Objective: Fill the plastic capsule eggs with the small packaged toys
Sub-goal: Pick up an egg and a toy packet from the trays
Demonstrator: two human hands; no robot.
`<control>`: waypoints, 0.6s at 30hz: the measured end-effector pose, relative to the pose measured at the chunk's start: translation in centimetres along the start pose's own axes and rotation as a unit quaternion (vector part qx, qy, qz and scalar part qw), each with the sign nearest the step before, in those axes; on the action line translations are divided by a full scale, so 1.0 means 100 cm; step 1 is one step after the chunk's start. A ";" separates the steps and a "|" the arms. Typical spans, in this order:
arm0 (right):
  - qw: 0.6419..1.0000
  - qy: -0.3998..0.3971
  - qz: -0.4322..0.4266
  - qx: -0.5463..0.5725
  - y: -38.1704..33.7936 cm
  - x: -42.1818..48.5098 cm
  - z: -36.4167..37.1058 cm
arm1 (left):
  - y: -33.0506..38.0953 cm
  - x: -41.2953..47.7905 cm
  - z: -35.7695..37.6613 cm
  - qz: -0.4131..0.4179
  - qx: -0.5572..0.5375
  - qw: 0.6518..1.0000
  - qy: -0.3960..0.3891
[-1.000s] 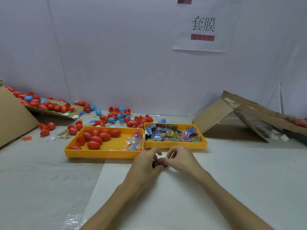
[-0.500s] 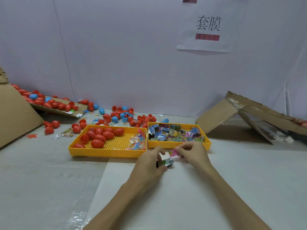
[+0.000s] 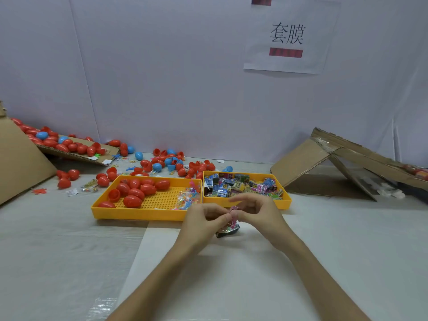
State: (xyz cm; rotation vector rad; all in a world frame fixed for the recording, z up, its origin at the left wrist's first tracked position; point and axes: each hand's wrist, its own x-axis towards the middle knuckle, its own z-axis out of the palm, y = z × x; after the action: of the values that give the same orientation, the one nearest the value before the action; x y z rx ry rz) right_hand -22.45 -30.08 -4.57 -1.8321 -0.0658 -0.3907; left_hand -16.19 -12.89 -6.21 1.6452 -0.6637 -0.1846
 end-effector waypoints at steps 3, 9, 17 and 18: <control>0.996 0.065 0.036 0.038 0.000 -0.001 0.007 | 0.001 0.000 -0.002 -0.043 -0.087 0.995 0.007; 0.989 0.036 0.086 0.116 0.001 -0.003 0.012 | 0.005 -0.002 -0.002 -0.076 -0.169 0.983 0.016; 0.963 0.007 0.137 0.233 -0.001 -0.001 0.008 | 0.007 -0.002 -0.002 -0.108 -0.251 0.962 0.009; 0.959 0.004 0.140 0.245 -0.001 -0.001 0.008 | 0.007 -0.002 -0.002 -0.098 -0.228 0.968 0.018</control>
State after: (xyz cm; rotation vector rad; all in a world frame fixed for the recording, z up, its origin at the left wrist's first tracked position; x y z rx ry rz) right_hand -22.39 -29.30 -4.70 -1.3234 0.0958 -0.1605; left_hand -16.46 -12.62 -5.59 1.2618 -0.3916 -0.4181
